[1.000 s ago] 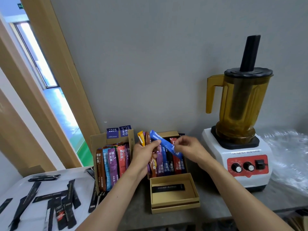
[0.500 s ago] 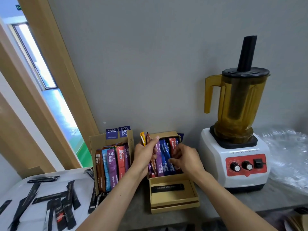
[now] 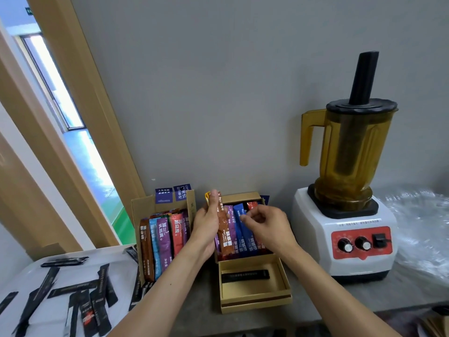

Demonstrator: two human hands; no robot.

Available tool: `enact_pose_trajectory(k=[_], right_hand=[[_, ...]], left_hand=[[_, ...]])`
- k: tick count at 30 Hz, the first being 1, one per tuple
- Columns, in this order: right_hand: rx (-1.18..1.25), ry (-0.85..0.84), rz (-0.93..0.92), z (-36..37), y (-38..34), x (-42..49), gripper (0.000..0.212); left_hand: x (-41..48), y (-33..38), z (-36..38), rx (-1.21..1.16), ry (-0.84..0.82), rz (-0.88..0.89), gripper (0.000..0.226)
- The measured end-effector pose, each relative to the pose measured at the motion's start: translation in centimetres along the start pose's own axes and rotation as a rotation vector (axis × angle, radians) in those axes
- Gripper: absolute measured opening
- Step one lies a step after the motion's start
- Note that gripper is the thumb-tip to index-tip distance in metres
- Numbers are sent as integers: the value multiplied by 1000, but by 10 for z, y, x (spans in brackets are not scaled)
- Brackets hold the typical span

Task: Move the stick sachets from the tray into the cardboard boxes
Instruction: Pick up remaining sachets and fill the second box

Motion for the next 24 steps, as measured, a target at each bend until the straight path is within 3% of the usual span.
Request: enact_pose_trajectory(k=[3, 8, 11, 17, 24], right_hand=[[191, -125, -36, 0, -23, -4, 30], [169, -334, -89, 19, -23, -8, 23], [219, -371, -72, 18, -16, -8, 20], [229, -430, -8, 11, -9, -6, 23], [352, -461, 86, 15, -3, -10, 26]], left_hand=[[1, 4, 1, 32, 38, 24, 82], [-2, 11, 12, 38, -24, 90, 61], [-2, 15, 12, 75, -66, 113, 46], [-1, 19, 3, 150, 44, 154, 33], [-3, 19, 6, 128, 33, 178, 30]])
Point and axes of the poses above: each hand's wrist, its own x-axis towards the middle knuckle, its own z-axis out of the palm, y = z × x, the point moved 7 cm from there along x, towards the middle knuckle, and after that the axes turned 3 degrees about -y, right-handed, at the moved point
